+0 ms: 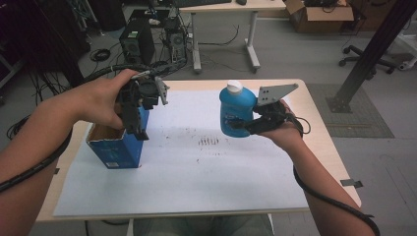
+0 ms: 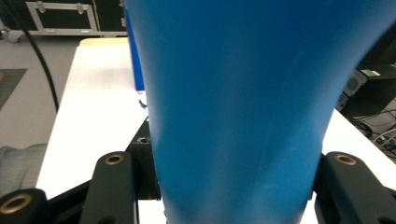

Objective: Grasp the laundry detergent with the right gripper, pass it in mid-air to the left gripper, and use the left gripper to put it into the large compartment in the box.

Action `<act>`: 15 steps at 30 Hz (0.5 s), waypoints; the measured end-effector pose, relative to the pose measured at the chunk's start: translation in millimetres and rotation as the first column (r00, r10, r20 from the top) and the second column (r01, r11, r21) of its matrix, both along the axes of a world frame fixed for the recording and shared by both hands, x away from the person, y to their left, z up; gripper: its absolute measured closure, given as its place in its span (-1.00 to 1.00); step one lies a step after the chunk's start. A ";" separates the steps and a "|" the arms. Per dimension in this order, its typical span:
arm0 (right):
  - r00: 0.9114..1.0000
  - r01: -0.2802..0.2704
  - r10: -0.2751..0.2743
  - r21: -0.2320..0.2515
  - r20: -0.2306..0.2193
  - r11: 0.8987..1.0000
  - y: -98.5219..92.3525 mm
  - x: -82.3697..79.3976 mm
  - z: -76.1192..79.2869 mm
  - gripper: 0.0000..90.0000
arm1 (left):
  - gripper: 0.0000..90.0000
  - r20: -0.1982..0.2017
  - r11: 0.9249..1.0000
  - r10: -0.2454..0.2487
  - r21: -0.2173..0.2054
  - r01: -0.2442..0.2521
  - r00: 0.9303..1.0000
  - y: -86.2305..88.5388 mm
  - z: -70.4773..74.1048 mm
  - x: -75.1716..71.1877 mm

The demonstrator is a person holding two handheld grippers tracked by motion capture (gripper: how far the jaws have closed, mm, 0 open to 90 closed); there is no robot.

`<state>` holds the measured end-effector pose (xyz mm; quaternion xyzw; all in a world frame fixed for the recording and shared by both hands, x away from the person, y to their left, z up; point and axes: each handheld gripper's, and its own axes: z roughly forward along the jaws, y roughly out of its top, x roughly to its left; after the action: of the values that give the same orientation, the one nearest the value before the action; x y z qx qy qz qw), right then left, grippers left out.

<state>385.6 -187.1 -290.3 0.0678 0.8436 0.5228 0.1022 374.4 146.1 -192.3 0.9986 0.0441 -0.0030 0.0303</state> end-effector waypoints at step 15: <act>0.997 -0.082 0.082 -0.003 -0.012 0.997 14.2 -24.2 -14.5 -0.01 | -1.00 0.000 1.000 -0.011 0.003 0.011 1.000 -7.6 1.3 -2.7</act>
<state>361.4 -172.9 -304.8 0.0358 0.8471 0.5247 0.0758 371.7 138.5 -191.0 0.9988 0.0387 -0.0030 0.0287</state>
